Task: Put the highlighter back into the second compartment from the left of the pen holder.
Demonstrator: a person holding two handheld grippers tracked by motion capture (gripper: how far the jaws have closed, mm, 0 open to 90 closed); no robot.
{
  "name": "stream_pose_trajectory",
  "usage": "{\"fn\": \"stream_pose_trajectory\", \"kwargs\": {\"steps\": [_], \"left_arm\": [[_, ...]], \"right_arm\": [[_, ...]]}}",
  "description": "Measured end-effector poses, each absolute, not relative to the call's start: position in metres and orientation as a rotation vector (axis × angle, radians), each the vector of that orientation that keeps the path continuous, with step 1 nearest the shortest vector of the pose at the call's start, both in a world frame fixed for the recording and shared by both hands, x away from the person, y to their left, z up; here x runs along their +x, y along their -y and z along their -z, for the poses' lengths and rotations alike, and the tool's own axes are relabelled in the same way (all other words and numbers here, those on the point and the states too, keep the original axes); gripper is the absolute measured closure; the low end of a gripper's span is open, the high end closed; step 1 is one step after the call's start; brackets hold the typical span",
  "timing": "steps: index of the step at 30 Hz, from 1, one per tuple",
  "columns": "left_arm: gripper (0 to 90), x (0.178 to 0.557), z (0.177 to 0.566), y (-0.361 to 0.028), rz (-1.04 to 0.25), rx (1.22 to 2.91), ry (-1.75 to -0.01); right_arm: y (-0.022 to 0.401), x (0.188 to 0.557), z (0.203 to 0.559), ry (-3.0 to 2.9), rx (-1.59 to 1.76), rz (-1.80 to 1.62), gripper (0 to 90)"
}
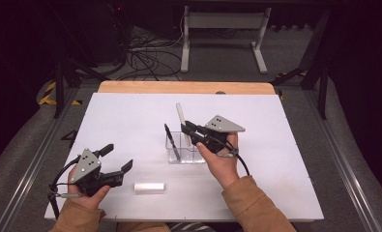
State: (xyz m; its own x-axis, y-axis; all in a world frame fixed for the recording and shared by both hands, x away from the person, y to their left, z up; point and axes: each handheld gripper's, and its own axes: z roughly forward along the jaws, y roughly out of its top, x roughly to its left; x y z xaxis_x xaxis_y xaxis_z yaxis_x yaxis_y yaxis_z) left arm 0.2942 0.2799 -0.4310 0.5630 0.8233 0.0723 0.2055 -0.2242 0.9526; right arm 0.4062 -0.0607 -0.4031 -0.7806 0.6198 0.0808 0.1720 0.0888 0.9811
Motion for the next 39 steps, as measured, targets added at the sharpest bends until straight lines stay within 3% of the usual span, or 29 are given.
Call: {"fn": "stream_pose_trajectory", "kwargs": {"steps": [28,39], "left_arm": [[18.0,0.294,0.431,-0.28,-0.733,1.741,-0.854],[18.0,0.294,0.431,-0.28,-0.732,1.739,-0.858]], "right_arm": [[0.063,0.409,0.425,-2.065,0.853,-1.664,78.7],[0.069,0.399,0.412,-2.029,0.83,-1.677,60.1]]}}
